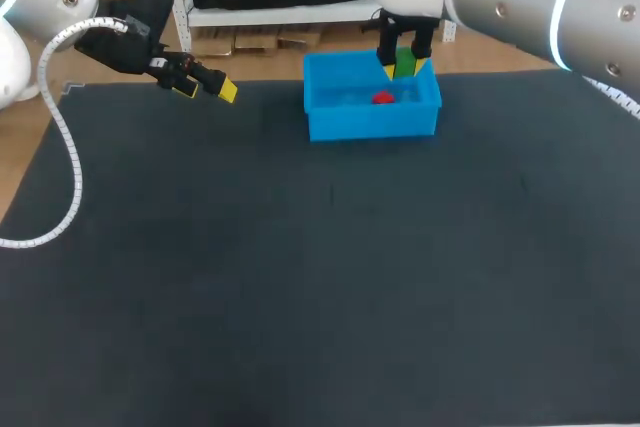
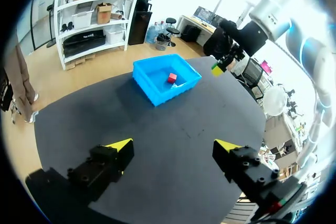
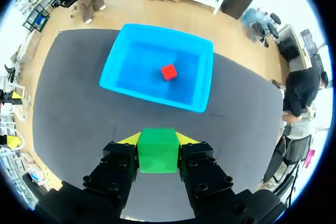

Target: Use the left arm to pick the red cube and place it into the blue plastic box first, then use the right arm to grasp the green cube and put it into the same blue plastic box after the first action is fully finished.

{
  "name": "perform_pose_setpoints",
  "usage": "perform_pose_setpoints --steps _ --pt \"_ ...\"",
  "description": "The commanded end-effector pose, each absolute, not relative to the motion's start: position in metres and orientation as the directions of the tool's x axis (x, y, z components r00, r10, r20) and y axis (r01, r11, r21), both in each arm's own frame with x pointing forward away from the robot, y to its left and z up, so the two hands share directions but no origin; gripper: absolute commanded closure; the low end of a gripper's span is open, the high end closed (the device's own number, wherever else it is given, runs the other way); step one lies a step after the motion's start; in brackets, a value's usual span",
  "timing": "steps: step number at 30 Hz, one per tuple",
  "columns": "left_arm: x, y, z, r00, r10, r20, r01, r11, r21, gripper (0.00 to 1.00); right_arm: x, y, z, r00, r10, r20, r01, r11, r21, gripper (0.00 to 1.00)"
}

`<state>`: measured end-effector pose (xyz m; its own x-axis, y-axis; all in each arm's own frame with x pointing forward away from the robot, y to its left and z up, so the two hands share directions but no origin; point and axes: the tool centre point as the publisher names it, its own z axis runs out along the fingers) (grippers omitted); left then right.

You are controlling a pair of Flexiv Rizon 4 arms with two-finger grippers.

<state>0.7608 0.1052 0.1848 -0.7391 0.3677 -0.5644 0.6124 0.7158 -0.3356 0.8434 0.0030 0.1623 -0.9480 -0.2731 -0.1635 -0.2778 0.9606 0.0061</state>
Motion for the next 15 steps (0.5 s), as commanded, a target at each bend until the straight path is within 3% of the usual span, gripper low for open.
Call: perform_pose_setpoints --steps 1,15 --pt "0.76 0.106 0.184 -0.736 0.366 -0.569 0.615 0.713 -0.336 0.0 0.848 0.004 0.164 -0.945 -0.278 -0.17 -0.282 0.959 0.002 1.0" --pt "0.76 0.106 0.184 -0.736 0.366 -0.569 0.615 0.713 -0.336 0.0 0.878 0.015 0.167 -0.923 -0.298 -0.243 -0.305 0.952 -0.011 1.0"
